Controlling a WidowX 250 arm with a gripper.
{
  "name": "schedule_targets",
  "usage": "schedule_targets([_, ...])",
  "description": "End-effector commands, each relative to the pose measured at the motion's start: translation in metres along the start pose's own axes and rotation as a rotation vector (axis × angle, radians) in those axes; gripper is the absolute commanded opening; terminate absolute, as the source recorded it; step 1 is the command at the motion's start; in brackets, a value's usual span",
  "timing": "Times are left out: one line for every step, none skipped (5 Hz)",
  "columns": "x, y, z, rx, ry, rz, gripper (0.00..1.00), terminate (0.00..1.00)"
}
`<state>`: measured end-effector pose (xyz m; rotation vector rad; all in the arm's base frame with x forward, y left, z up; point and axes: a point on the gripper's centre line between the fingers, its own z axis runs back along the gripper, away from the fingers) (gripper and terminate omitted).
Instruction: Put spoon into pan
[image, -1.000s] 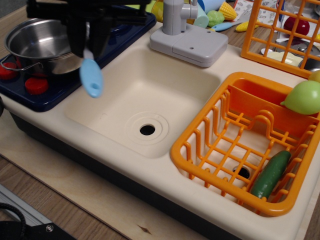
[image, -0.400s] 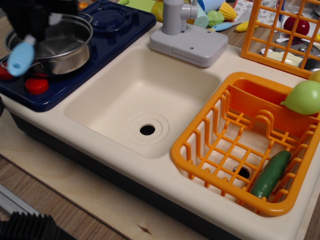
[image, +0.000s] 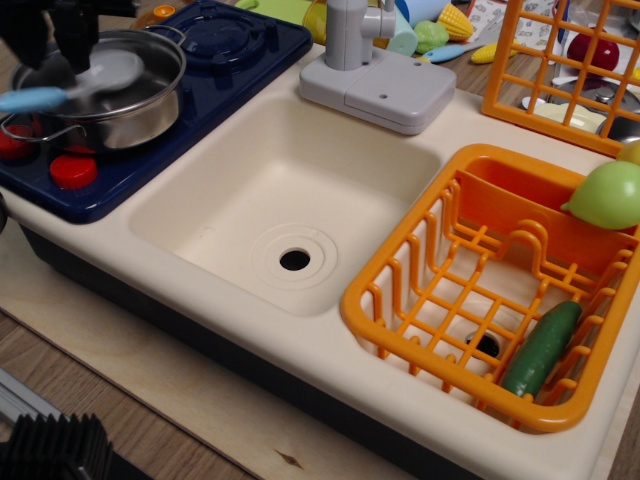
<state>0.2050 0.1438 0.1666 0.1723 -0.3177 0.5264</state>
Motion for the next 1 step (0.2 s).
schedule_targets([0.0031,0.001,0.0037,-0.001,-0.02,-0.006,1.0,1.0])
